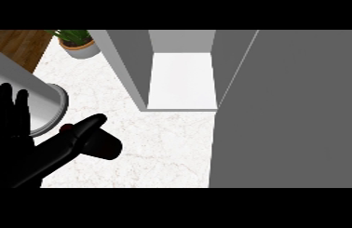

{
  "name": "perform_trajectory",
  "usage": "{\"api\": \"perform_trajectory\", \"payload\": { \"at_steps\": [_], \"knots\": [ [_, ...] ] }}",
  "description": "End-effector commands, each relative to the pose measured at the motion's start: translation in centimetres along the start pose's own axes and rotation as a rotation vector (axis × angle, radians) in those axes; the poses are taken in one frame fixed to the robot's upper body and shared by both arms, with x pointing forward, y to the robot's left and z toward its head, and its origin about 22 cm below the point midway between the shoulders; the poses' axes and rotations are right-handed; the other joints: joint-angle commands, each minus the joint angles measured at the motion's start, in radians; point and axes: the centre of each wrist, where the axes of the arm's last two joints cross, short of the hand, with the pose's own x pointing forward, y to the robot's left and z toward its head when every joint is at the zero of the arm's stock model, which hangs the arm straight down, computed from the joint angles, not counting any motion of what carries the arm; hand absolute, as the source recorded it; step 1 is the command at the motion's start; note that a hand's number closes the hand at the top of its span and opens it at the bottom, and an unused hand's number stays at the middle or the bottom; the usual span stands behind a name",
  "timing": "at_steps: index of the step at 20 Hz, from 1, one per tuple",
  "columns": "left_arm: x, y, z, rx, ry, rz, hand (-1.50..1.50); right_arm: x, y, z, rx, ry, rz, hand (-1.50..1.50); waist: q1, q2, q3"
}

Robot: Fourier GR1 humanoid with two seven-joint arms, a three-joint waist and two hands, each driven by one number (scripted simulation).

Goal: Pick up the wine, place it into the cabinet and close the cabinet

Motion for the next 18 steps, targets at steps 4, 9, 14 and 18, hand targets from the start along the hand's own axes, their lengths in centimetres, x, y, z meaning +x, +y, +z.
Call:
{"api": "perform_trajectory", "payload": {
  "at_steps": [4, 9, 14, 18],
  "knots": [
    [-0.5, 3.6, -1.3, 0.006, 0.07, 0.015, -1.5, 2.5, -0.2, 1.8, 0.042, -0.032, -0.02, -1.5, 0.002, 0.0, -0.001],
    [-4.0, 3.8, -0.8, -0.014, 0.122, 0.012, -1.5, 2.7, -0.1, 1.2, 0.045, -0.03, -0.025, -1.5, 0.003, 0.0, 0.0],
    [-6.5, 4.2, -1.1, -0.005, 0.132, 0.015, -1.5, 3.9, -0.3, 2.2, 0.05, -0.023, -0.002, -1.5, 0.0, -0.001, 0.0],
    [-9.2, 5.5, -1.9, 0.039, 0.113, -0.025, -1.5, 2.9, 0.7, 2.1, 0.038, -0.036, -0.045, -1.5, 0.0, -0.001, 0.0]
  ]
}}
